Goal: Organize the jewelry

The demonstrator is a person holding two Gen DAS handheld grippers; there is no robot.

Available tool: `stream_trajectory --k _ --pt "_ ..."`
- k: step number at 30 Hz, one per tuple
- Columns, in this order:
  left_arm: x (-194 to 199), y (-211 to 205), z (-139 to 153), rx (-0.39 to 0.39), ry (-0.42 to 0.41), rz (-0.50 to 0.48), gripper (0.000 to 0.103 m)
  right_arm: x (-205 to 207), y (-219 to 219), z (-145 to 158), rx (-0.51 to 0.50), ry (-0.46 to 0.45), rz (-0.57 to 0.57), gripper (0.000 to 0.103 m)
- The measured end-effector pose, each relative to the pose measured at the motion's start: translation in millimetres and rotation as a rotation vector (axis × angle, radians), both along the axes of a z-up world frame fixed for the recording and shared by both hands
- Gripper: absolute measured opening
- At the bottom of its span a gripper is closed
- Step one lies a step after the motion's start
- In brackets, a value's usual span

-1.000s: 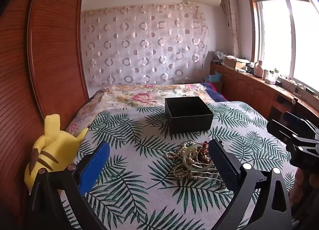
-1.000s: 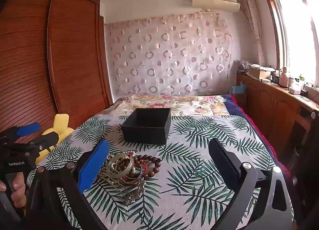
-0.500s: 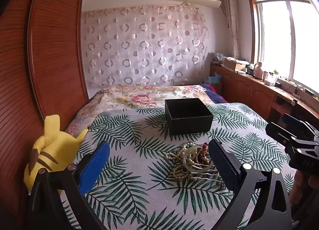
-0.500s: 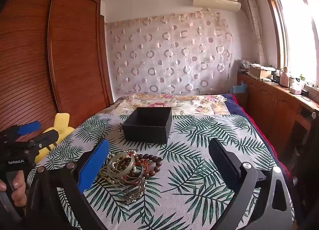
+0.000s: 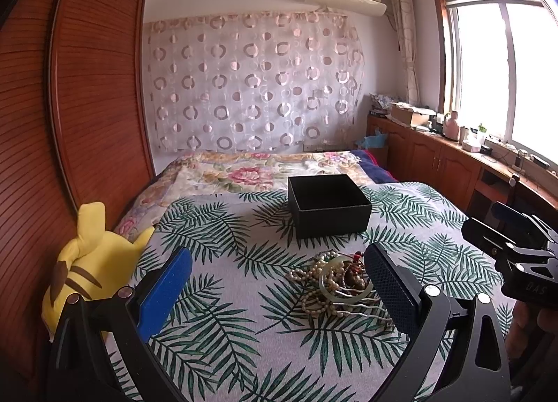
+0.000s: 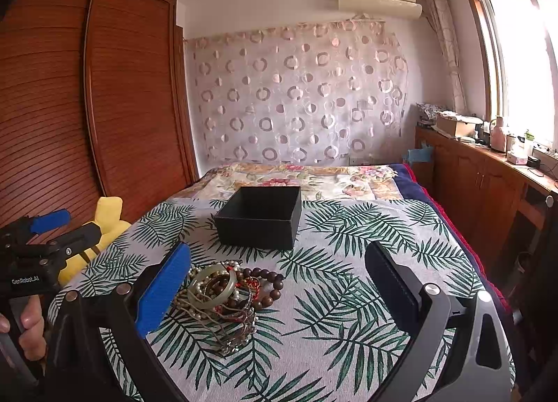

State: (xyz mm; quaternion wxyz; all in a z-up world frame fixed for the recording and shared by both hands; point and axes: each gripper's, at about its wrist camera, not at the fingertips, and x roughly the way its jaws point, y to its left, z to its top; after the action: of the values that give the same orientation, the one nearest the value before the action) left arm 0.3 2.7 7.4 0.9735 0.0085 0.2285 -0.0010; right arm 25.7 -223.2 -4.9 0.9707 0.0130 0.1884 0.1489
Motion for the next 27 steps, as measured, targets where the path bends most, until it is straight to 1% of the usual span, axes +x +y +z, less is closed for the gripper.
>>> stream_trajectory --k 5,6,15,16,18,27 --pt "2 -2 11 -0.003 -0.004 -0.001 0.096 0 0 0 0.000 0.001 0.000 0.101" --pt "-9 -5 17 -0.004 -0.011 -0.003 0.095 0 0 0 -0.001 0.001 0.000 0.101" --pt "-7 -11 28 -0.010 -0.023 -0.004 0.095 0 -2 2 0.000 0.001 0.000 0.101" --pt "-10 -6 15 -0.008 -0.020 -0.002 0.096 1 -2 2 0.000 0.001 0.000 0.101" --pt "-10 -6 16 -0.007 -0.019 -0.002 0.095 -3 5 -2 -0.001 0.001 0.000 0.101" --pt "-10 -5 13 -0.010 -0.021 -0.002 0.096 -3 4 -1 0.000 0.001 0.000 0.101"
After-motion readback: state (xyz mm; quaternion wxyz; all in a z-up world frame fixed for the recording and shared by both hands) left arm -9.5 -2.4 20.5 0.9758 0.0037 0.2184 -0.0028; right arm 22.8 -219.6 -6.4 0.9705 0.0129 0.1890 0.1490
